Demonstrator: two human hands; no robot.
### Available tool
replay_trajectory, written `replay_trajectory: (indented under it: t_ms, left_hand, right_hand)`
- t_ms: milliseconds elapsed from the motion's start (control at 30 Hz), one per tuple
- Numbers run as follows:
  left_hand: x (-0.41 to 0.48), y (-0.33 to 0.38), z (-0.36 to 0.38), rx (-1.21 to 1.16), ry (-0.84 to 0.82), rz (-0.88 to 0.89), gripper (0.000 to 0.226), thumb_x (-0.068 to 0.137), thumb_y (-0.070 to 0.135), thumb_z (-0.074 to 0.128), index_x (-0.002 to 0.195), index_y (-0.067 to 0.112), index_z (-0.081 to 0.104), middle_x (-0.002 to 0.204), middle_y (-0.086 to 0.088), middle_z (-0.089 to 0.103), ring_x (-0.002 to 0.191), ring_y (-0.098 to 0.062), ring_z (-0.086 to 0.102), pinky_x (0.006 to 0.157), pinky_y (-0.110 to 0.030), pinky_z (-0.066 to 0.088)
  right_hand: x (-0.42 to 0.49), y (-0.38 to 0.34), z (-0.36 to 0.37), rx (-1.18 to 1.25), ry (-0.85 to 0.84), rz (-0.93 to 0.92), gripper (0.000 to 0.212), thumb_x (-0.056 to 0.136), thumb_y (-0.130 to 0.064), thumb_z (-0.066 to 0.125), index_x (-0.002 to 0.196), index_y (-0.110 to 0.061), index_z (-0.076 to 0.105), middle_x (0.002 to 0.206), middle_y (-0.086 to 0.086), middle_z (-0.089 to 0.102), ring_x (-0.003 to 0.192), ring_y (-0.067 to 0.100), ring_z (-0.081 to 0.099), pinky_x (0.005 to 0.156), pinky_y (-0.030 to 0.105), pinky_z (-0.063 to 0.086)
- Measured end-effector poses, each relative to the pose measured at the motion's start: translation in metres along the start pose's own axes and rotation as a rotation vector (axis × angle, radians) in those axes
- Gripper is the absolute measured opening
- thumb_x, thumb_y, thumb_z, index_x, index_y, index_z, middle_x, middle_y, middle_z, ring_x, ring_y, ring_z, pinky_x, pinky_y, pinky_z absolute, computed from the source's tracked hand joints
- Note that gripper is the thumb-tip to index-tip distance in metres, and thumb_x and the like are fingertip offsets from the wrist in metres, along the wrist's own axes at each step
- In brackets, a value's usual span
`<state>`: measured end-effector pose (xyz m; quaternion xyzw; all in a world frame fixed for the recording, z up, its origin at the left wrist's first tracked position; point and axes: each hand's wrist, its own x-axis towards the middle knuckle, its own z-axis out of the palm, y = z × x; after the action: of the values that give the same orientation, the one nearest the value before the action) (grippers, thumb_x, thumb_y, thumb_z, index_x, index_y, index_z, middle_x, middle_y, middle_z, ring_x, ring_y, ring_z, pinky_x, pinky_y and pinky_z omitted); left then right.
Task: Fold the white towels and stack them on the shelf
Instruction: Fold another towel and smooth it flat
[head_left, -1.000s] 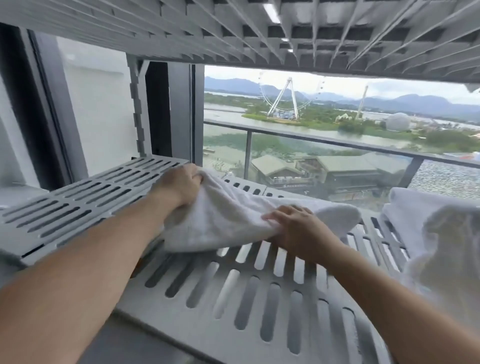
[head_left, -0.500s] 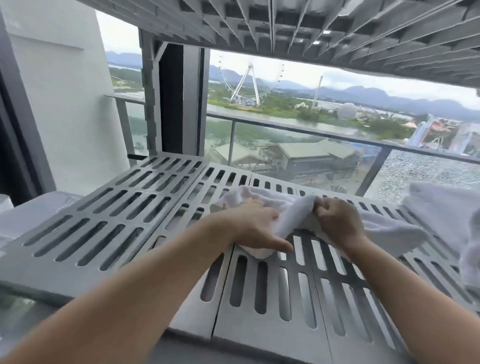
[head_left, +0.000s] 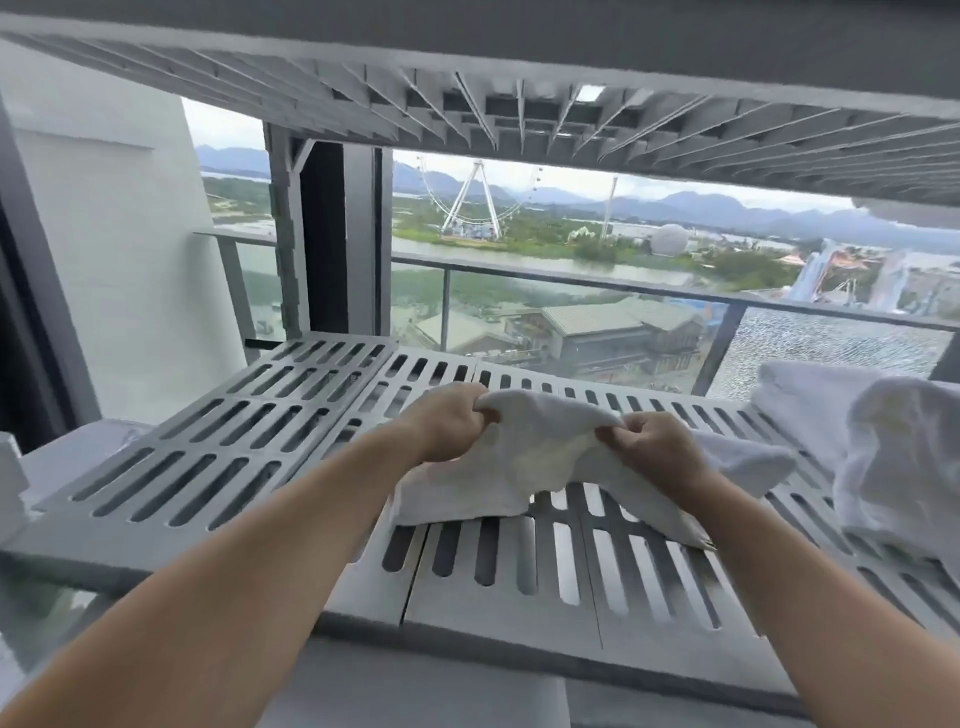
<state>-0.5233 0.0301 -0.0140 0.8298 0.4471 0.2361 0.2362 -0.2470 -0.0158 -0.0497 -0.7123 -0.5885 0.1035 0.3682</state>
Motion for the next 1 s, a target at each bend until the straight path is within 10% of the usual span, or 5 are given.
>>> replay_trajectory:
  t_ms: [233,467,733,900,1000]
  left_hand:
    - [-0.019,0.012,-0.031,-0.155,-0.094,-0.172,0.022,0.09,0.028,0.059,0.088,0.009,0.069,0.083,-0.003,0.07,0.073,-0.018,0.062,0.069,-0.032,0.048]
    - [-0.034,-0.013,-0.075,-0.55,-0.414,-0.238,0.025,0.086,0.027,0.076,0.108,0.014,0.072,0.101,-0.007,0.072,0.096,-0.021,0.069,0.086,-0.036,0.055]
    - [-0.011,-0.039,-0.035,0.607,0.792,0.067,0.017,0.101,0.019,0.051,0.109,0.018,0.066,0.099,-0.006,0.069,0.083,-0.02,0.061,0.077,-0.034,0.051]
    - [-0.005,-0.035,0.031,0.613,0.001,0.195,0.046,0.099,0.053,0.047,0.138,0.029,0.048,0.137,0.001,0.058,0.115,-0.02,0.06,0.091,-0.038,0.052]
    - [0.002,-0.042,0.04,0.542,0.02,0.175,0.047,0.101,0.045,0.044,0.146,0.032,0.045,0.15,0.005,0.05,0.132,-0.019,0.052,0.104,-0.04,0.045]
  right_hand:
    - [-0.024,-0.017,-0.019,-0.083,-0.062,-0.188,0.053,0.086,-0.035,0.07,0.051,-0.015,0.035,0.044,-0.007,0.032,0.046,0.011,0.031,0.05,0.032,0.024]
    - [-0.04,-0.068,-0.037,-0.347,0.345,-0.428,0.033,0.082,-0.058,0.069,0.09,-0.026,0.074,0.08,-0.001,0.074,0.079,0.024,0.068,0.071,0.035,0.055]
    - [0.003,-0.063,0.016,-0.674,0.454,-0.655,0.031,0.076,0.0,0.069,0.105,-0.012,0.067,0.106,0.009,0.06,0.102,0.031,0.056,0.089,0.044,0.047]
    - [-0.004,-0.041,0.042,-0.599,0.311,-0.484,0.011,0.078,-0.011,0.066,0.086,-0.018,0.07,0.075,0.005,0.069,0.071,0.031,0.066,0.066,0.037,0.054]
    - [-0.009,-0.03,0.04,-0.652,0.264,-0.359,0.013,0.089,-0.028,0.058,0.087,-0.021,0.069,0.065,0.006,0.069,0.06,0.031,0.067,0.056,0.034,0.053]
